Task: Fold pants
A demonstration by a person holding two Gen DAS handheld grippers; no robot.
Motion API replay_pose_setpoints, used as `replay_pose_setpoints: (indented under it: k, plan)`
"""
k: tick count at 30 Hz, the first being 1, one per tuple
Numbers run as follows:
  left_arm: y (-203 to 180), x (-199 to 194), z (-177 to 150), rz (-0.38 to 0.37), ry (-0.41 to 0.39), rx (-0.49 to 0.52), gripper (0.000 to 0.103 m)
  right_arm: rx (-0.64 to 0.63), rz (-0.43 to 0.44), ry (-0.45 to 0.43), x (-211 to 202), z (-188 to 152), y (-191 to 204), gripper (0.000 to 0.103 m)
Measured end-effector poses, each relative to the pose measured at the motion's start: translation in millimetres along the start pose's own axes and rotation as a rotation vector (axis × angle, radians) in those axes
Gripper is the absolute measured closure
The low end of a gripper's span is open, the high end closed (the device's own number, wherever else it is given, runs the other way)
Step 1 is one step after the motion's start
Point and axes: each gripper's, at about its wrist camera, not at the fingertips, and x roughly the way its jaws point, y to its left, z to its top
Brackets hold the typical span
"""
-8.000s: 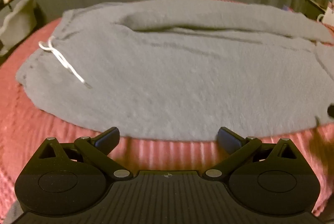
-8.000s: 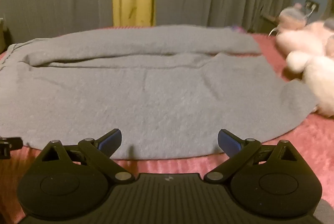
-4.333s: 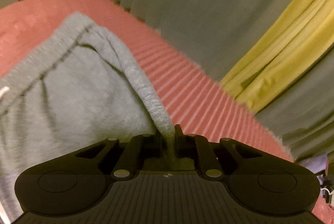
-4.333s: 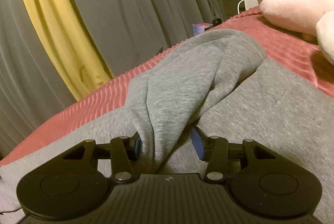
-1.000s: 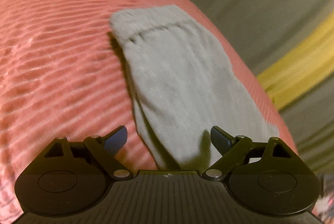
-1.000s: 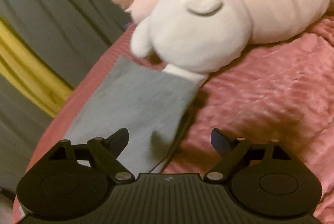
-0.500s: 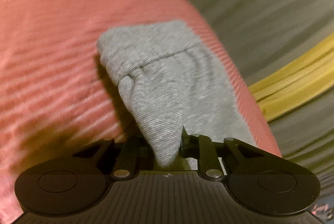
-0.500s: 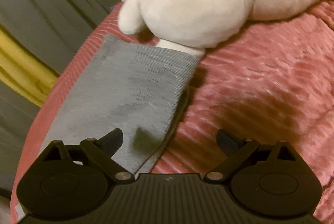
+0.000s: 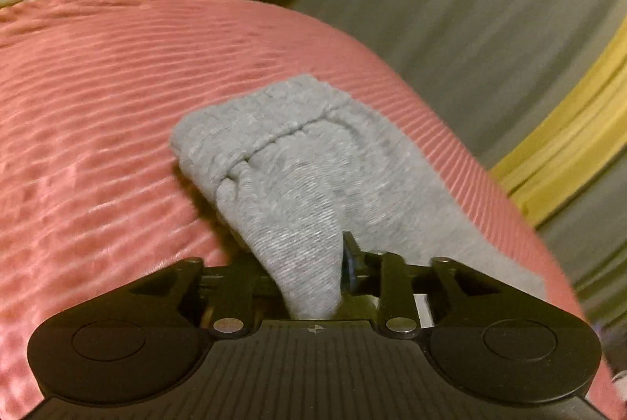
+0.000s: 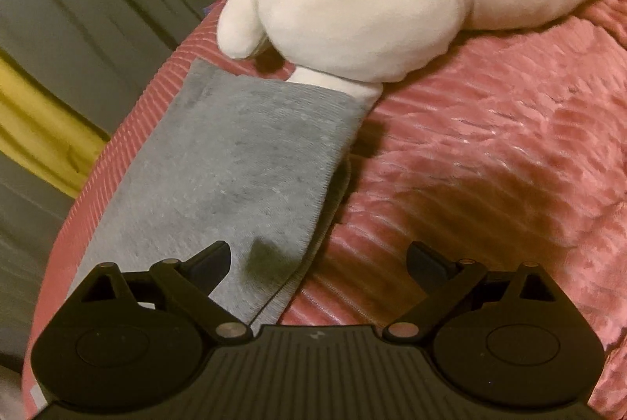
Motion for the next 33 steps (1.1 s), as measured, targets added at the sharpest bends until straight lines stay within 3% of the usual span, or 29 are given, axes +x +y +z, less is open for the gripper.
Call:
replay_pose_setpoints:
  k: [3,4,6,7,9,11,14,19,21,23,24,26,27,29,33]
  plan:
    - [2,-7,6,0.007,-0.006,-0.077,0.057,0.063,0.025,-0.029,-7,0,-14,0.005]
    - [2,-6,12,0.022,-0.015,-0.086,0.049,0.087,0.034,-0.031,-8,1,-20,0.005]
    - [9,-17,15,0.066,-0.052,-0.105,0.022,0.135,0.062,-0.016,-8,2,-31,0.005]
    - [11,-24,17,0.123,-0.112,-0.114,0.006,0.157,0.079,-0.01,-8,3,-36,0.005]
    - [17,-37,20,0.209,-0.198,-0.137,0.006,0.184,0.114,-0.005,-7,3,-42,0.005]
    - [18,-44,23,0.204,-0.197,-0.098,0.006,0.189,0.15,0.003,-5,3,-44,0.005]
    - [9,-49,18,0.169,-0.147,-0.017,0.006,0.175,0.194,0.019,0,3,-42,0.005]
    - [-23,-46,-24,0.015,0.013,0.035,0.006,0.183,0.223,-0.016,9,7,-33,0.005]
    - [-37,-37,-42,-0.033,0.09,0.034,0.006,0.169,0.228,-0.031,14,9,-28,0.012]
    - [-53,-24,-61,-0.066,0.166,0.054,0.006,0.153,0.211,-0.032,19,11,-24,0.027]
    - [-61,-19,-69,-0.058,0.182,0.084,0.006,0.147,0.208,-0.034,22,12,-22,0.031]
    - [-77,-8,-85,-0.01,0.201,0.194,0.006,0.141,0.216,-0.034,26,13,-21,0.056]
    - [-83,-4,-90,0.017,0.211,0.239,0.006,0.147,0.225,-0.031,29,14,-21,0.062]
    - [-87,0,-96,0.025,0.221,0.28,0.006,0.161,0.25,-0.033,30,13,-23,0.065]
    - [-81,9,-92,0.021,0.231,0.226,0.006,0.206,0.315,-0.046,31,12,-32,0.066]
